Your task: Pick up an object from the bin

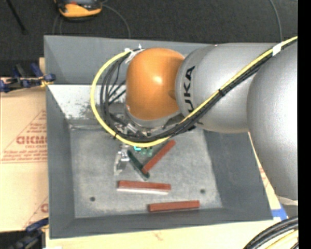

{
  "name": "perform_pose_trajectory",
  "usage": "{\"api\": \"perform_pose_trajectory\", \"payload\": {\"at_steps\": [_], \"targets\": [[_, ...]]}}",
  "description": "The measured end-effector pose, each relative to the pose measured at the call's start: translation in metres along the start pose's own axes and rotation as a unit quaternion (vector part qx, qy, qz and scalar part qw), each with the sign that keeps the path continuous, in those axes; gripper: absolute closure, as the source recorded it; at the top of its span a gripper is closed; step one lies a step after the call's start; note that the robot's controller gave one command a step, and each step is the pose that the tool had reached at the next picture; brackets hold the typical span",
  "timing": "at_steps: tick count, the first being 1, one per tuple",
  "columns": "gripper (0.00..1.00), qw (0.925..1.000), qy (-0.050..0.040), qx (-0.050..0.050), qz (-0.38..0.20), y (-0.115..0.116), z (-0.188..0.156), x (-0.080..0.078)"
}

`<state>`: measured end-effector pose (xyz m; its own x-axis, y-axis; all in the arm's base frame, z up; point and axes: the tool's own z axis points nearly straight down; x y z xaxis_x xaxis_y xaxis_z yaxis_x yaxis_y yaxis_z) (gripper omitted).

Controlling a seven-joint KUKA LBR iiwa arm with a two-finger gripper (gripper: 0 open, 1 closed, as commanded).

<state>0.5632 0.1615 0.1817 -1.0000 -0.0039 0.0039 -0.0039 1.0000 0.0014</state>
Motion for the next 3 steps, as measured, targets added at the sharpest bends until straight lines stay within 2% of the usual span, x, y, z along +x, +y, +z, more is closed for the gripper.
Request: {"api": "perform_pose_trajectory", "payload": {"at_steps": [1, 2, 3], "targets": [[0.00, 1.0000, -0.0035, -0.001, 0.002, 0.000, -0.004, -0.002], [0.00, 0.9999, -0.0071, 0.000, -0.011, -0.032, 0.040, 0.011], [1.00, 0.9992, -0.0221, -0.008, 0.031, -0.064, 0.098, 0.029]]}}
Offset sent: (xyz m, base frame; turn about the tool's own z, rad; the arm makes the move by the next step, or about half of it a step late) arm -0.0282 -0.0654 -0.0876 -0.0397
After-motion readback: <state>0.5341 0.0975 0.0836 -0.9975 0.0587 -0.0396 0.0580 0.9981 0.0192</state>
